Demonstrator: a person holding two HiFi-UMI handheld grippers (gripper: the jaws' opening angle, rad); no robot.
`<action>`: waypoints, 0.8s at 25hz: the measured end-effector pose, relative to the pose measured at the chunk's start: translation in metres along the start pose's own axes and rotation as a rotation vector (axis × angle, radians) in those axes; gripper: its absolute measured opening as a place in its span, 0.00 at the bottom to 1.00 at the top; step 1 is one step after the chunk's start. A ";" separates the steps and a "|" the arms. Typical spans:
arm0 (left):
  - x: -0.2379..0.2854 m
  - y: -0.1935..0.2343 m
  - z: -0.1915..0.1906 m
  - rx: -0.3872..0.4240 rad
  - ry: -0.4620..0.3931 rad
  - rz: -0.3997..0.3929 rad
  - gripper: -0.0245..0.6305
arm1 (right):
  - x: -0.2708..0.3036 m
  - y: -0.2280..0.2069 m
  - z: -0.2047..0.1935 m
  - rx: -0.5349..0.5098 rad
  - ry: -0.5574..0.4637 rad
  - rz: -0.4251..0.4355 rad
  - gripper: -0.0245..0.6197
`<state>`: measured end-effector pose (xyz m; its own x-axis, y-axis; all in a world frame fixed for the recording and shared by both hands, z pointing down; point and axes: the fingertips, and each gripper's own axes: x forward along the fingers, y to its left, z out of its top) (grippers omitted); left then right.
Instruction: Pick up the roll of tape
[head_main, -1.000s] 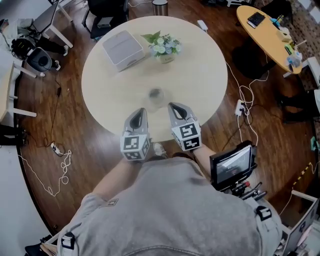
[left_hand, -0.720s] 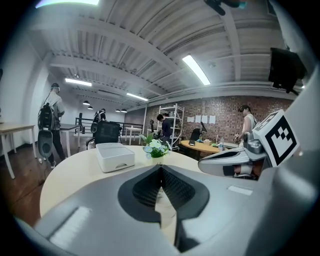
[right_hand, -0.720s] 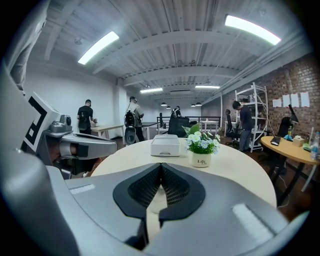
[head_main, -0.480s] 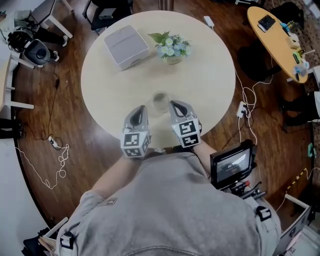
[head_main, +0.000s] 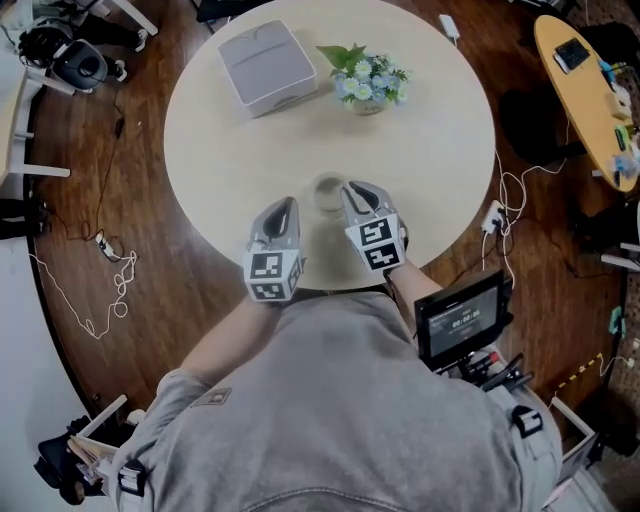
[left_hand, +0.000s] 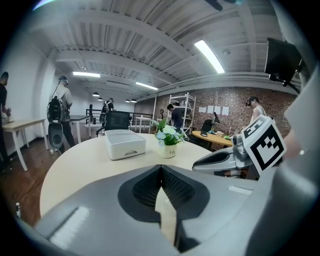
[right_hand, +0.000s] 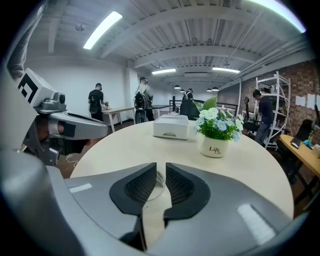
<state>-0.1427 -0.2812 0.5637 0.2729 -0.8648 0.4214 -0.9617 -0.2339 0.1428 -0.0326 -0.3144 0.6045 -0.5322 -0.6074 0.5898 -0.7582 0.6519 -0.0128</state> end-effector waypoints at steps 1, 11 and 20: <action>0.002 0.001 -0.003 -0.003 0.008 0.004 0.04 | 0.005 0.000 -0.003 -0.015 0.014 0.012 0.16; 0.005 0.026 -0.028 -0.049 0.080 0.077 0.04 | 0.063 -0.003 -0.039 -0.102 0.231 0.109 0.40; -0.003 0.045 -0.042 -0.084 0.113 0.146 0.04 | 0.095 0.008 -0.060 -0.192 0.357 0.174 0.38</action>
<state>-0.1858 -0.2706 0.6060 0.1359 -0.8302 0.5407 -0.9872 -0.0673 0.1449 -0.0664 -0.3399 0.7094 -0.4566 -0.3087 0.8344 -0.5674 0.8234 -0.0058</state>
